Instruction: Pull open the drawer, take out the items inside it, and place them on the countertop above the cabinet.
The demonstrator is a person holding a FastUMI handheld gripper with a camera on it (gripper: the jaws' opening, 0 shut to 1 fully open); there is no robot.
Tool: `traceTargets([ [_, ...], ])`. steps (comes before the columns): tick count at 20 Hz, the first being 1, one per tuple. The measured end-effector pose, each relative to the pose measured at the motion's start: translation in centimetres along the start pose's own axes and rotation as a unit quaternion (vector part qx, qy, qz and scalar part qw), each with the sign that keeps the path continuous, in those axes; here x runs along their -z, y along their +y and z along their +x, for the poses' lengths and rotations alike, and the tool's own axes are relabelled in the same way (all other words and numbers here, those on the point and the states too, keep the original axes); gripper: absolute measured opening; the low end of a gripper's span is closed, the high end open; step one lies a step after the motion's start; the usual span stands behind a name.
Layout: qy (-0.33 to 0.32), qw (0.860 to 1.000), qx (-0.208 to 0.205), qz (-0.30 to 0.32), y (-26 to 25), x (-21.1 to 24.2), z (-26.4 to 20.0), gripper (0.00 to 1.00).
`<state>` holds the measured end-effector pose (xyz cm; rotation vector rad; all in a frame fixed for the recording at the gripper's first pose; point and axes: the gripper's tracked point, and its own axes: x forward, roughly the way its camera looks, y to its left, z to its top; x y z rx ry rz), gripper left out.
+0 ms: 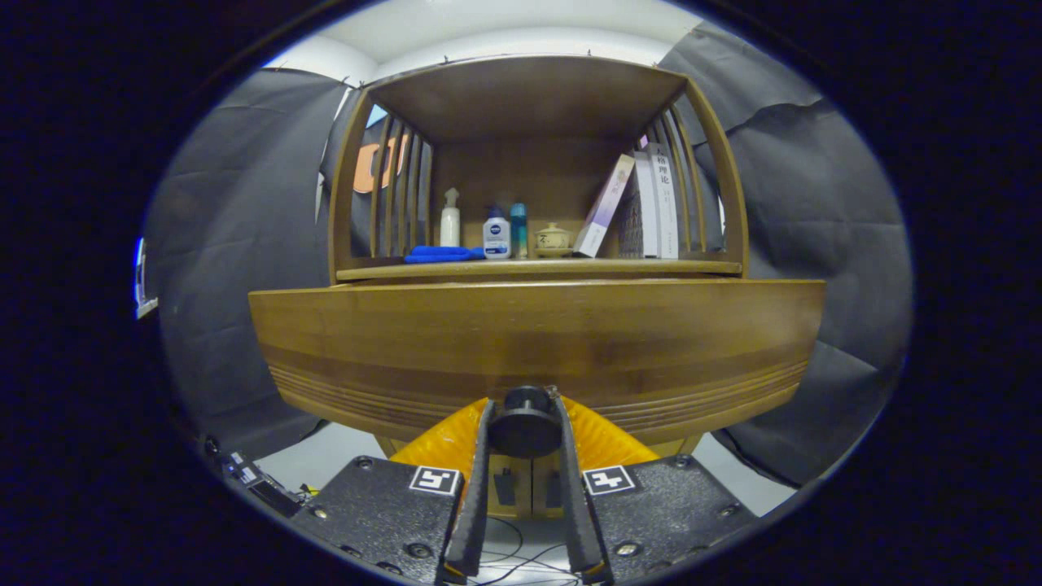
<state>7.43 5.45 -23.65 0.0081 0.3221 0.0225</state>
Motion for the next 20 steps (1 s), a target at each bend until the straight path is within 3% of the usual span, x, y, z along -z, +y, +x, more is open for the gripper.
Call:
traceTargets([
  [20,0.009,1.0,-0.018,-0.007,1.2,1.8,-6.1,0.42],
])
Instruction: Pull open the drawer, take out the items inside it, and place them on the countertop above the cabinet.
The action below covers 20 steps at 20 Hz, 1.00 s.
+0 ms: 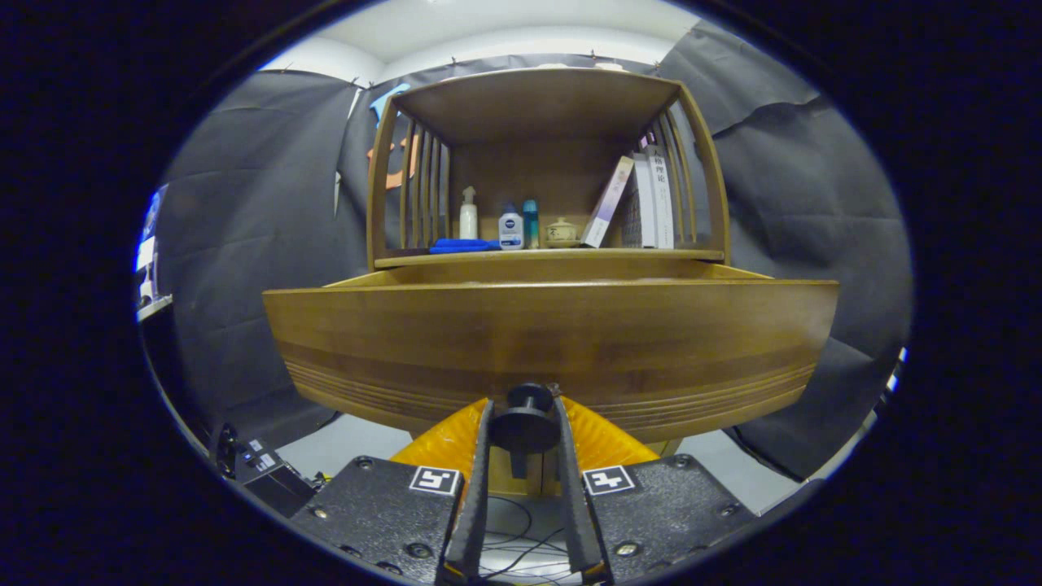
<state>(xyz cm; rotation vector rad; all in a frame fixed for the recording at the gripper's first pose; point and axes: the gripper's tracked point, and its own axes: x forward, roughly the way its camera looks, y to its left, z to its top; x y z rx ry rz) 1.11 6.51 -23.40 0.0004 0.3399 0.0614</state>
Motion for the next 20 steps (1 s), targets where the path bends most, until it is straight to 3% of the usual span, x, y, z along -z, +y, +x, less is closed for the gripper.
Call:
traceTargets([
  [3,-0.008,1.0,0.008,0.012,-0.5,-0.2,-0.4,0.44],
  [8,-0.067,0.997,0.023,-0.008,-1.1,-3.8,-2.7,0.96],
  [14,-0.083,0.996,0.036,0.005,-2.2,-11.4,-3.4,0.99],
  [20,-0.06,0.998,0.011,0.027,-2.1,-19.3,0.4,0.99],
])
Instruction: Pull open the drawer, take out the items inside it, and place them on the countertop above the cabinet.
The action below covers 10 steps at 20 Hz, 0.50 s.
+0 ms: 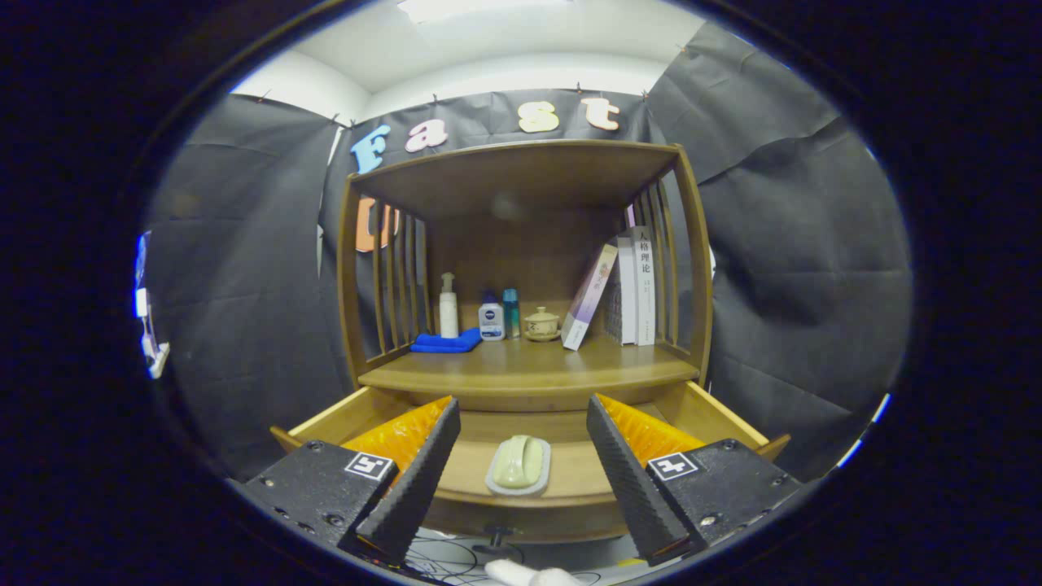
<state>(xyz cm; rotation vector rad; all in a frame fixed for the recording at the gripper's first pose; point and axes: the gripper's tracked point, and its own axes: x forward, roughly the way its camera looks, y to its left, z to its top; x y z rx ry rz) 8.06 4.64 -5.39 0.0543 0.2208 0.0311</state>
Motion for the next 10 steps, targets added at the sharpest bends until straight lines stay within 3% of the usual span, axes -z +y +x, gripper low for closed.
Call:
traceTargets([
  [4,0.025,1.0,-0.008,-0.017,0.0,-3.9,4.7,0.99],
  [10,0.189,0.982,-0.01,-0.013,2.2,-0.9,10.5,0.99],
])
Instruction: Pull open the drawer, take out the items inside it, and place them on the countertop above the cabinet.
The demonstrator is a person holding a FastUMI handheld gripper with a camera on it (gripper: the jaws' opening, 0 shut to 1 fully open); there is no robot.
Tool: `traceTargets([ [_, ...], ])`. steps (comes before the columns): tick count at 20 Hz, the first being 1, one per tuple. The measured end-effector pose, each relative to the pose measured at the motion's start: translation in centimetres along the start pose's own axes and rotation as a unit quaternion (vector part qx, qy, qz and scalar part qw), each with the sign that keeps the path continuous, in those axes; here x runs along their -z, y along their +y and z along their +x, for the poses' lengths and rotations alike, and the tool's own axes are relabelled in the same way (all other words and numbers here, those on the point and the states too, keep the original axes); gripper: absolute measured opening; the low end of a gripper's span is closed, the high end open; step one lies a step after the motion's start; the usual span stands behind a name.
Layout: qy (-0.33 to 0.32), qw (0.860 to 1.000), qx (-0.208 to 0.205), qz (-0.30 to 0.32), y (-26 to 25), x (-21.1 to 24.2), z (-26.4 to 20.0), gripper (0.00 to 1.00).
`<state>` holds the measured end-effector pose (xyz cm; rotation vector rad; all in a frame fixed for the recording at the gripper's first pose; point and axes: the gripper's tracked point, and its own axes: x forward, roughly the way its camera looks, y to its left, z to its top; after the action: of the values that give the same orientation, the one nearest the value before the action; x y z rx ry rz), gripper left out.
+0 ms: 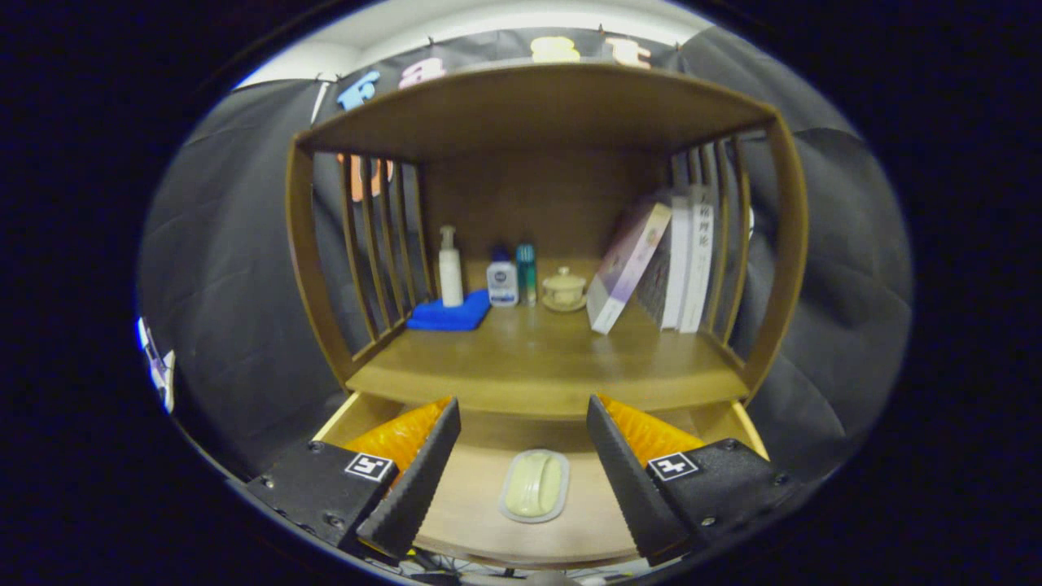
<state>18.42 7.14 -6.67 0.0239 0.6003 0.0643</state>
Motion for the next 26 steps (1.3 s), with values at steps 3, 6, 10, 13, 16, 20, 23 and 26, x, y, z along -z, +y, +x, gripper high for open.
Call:
traceTargets([
  [3,0.094,0.996,0.007,0.003,0.2,2.6,3.5,0.99],
  [6,0.193,0.98,0.009,0.039,-0.1,5.5,5.7,0.92],
  [10,0.275,0.96,0.019,0.052,-0.8,9.0,7.8,0.76],
  [13,0.318,0.946,0.038,0.055,-1.5,11.0,8.8,0.64],
  [16,0.342,0.936,0.07,0.037,-3.1,12.3,9.5,0.53],
  [20,0.352,0.933,0.067,0.04,-3.0,12.9,9.9,0.39],
  [23,0.345,0.936,0.062,0.043,-2.8,12.6,10.1,0.3],
  [26,0.348,0.935,0.044,0.055,-2.3,12.8,9.7,0.23],
])
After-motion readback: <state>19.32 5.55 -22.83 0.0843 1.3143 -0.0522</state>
